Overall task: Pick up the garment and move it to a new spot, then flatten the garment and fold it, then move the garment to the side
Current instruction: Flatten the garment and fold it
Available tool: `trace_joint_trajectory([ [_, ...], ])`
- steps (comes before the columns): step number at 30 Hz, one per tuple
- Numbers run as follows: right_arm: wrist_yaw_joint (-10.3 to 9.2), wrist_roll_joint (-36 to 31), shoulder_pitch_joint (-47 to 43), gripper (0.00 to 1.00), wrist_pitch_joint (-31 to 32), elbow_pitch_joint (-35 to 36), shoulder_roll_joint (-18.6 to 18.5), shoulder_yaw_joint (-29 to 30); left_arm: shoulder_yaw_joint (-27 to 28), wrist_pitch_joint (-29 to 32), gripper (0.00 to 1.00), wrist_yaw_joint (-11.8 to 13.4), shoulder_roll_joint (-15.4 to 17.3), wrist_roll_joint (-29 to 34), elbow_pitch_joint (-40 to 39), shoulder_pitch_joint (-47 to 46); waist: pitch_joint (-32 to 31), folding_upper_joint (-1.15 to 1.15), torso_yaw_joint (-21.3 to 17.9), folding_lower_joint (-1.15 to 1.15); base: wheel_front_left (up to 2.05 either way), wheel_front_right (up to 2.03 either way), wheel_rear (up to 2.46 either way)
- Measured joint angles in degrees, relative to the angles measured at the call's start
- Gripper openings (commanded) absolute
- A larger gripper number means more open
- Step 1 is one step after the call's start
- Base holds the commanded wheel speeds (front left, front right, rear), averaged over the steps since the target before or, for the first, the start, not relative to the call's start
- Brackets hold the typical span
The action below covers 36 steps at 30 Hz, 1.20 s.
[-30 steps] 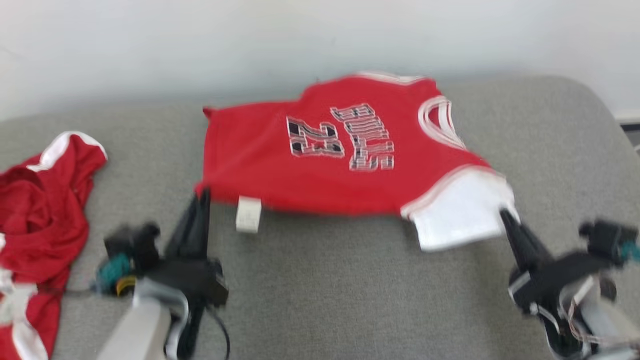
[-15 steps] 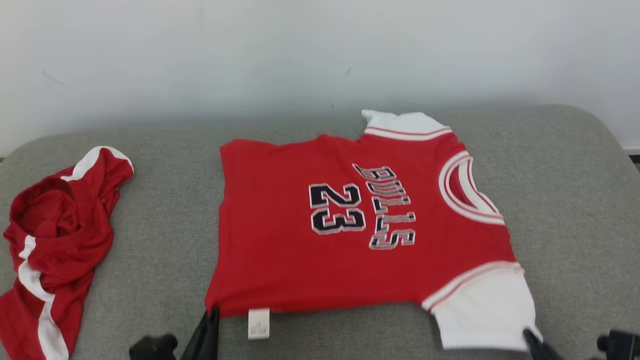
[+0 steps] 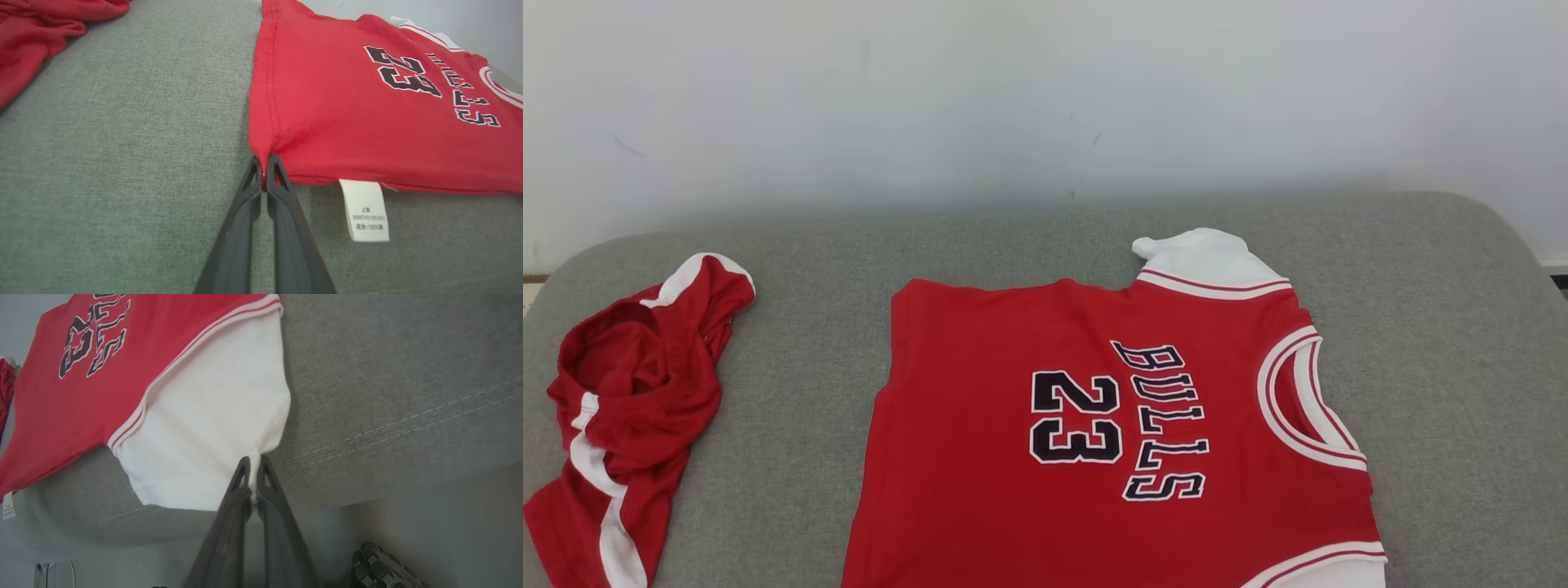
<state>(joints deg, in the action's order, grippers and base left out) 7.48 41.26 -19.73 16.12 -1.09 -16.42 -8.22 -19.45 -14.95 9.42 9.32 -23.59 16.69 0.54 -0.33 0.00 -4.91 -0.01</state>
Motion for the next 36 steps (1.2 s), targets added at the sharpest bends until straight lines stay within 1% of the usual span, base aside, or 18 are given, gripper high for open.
trace_joint_trajectory([
  [5,0.0,-1.5,-1.9,0.0,2.3,2.7,1.6,0.9,-0.6,0.0,0.0,0.4,1.0,2.4,0.4,0.8,0.1,0.01,0.1,0.0,0.0,0.0,0.0],
  [12,0.0,-2.3,-1.7,0.0,1.5,7.2,3.0,3.6,0.2,0.0,0.0,0.5,1.1,3.0,-0.6,0.5,0.5,0.0,0.4,0.0,0.0,0.0,0.0],
  [18,0.0,-1.1,2.9,0.0,0.2,11.2,4.6,5.3,0.4,0.0,0.0,0.5,1.6,3.5,-2.1,-1.6,0.8,0.0,-0.3,0.01,0.0,0.0,0.0],
  [23,0.0,-0.4,6.9,0.0,0.7,12.3,5.1,5.2,0.1,0.9,0.0,0.4,1.8,4.2,-3.4,-4.2,1.2,0.01,-0.6,0.01,0.0,0.0,0.0],
  [27,0.0,-1.5,12.7,0.0,1.9,10.6,4.1,4.7,-0.4,3.6,0.0,-0.3,2.6,4.5,-3.8,-8.3,2.0,0.01,-0.9,0.01,0.0,0.0,0.0],
  [32,0.0,-2.4,21.4,0.0,3.1,5.0,4.0,3.3,-0.9,5.9,0.0,-1.3,3.7,5.0,-2.5,-13.3,3.3,0.01,-1.7,0.02,0.0,0.0,0.0],
  [36,0.0,-3.7,27.6,0.0,2.9,-1.1,3.7,1.6,-1.4,7.2,0.0,-2.6,4.7,5.5,0.3,-16.4,4.5,0.01,-2.4,0.01,0.0,0.0,0.0],
])
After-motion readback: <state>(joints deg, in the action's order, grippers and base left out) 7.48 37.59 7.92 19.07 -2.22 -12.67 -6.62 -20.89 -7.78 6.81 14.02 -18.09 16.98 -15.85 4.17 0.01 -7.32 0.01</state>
